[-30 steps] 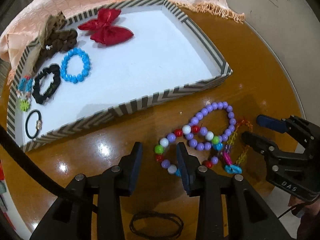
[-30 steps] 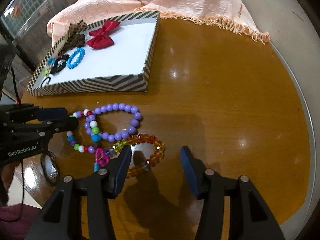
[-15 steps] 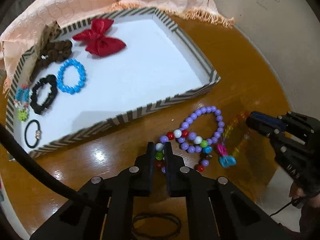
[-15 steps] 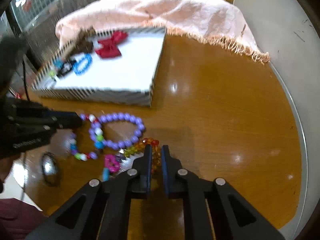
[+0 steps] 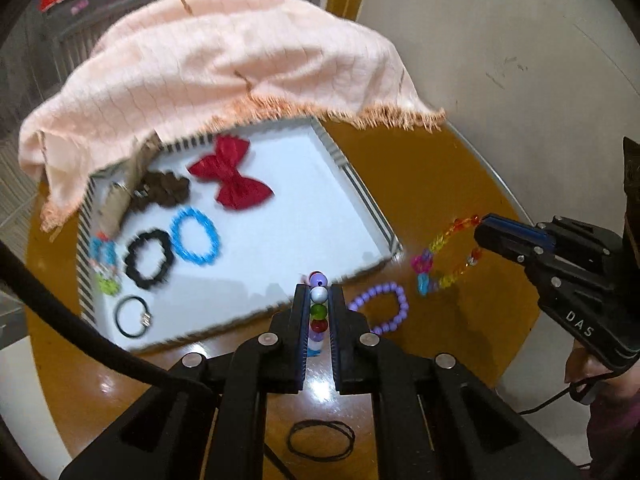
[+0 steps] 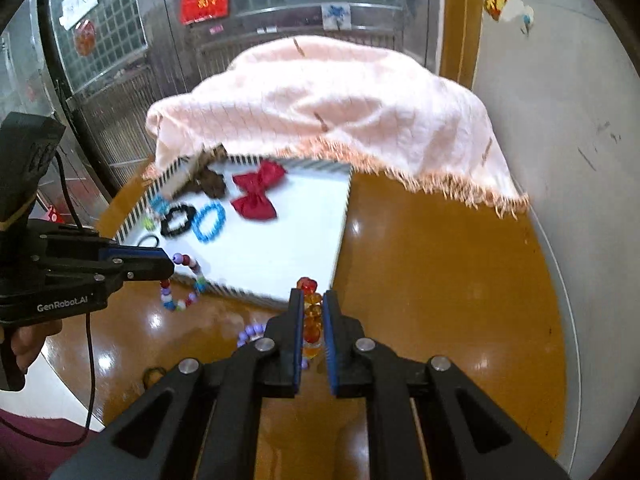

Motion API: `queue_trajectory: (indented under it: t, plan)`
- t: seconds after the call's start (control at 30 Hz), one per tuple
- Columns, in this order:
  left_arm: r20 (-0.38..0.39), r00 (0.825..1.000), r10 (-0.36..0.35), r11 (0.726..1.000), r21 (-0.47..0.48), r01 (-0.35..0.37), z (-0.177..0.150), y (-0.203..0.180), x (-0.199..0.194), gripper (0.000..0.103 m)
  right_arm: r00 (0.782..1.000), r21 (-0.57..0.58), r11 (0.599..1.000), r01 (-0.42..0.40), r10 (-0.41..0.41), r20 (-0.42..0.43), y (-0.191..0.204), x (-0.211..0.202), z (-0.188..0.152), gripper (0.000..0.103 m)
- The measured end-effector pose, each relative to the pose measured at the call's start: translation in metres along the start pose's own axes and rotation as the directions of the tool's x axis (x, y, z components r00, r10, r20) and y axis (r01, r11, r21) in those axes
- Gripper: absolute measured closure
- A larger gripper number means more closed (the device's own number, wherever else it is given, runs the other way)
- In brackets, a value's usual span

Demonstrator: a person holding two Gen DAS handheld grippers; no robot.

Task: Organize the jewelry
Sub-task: 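Grasp the multicolor bead bracelet with the left gripper while the right grasps the rainbow bracelet, then carry both bracelets over the tray and release them from both grippers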

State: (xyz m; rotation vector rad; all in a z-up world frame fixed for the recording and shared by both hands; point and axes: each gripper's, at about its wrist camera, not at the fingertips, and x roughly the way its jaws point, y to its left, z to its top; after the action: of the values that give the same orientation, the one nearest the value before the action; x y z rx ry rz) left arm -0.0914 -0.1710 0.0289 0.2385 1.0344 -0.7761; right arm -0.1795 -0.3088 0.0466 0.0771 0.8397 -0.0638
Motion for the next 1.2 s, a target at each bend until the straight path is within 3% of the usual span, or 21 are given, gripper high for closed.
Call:
queue_trajectory:
  t: [0.3,1.2]
  plan:
    - [0.038,0.998,0.050,0.998,-0.045,-0.048,0.019,0.020,-0.007,0.095,0.999,-0.045,0.998,-0.038,0.039,0.021,0.018,0.017,0.031,0.094]
    - [-0.022,0.995,0.095,0.991,-0.089,-0.097,0.040,0.042,0.036,0.095,0.994,-0.090,0.992,-0.092,0.087,-0.061,0.027,0.087,0.074,0.094]
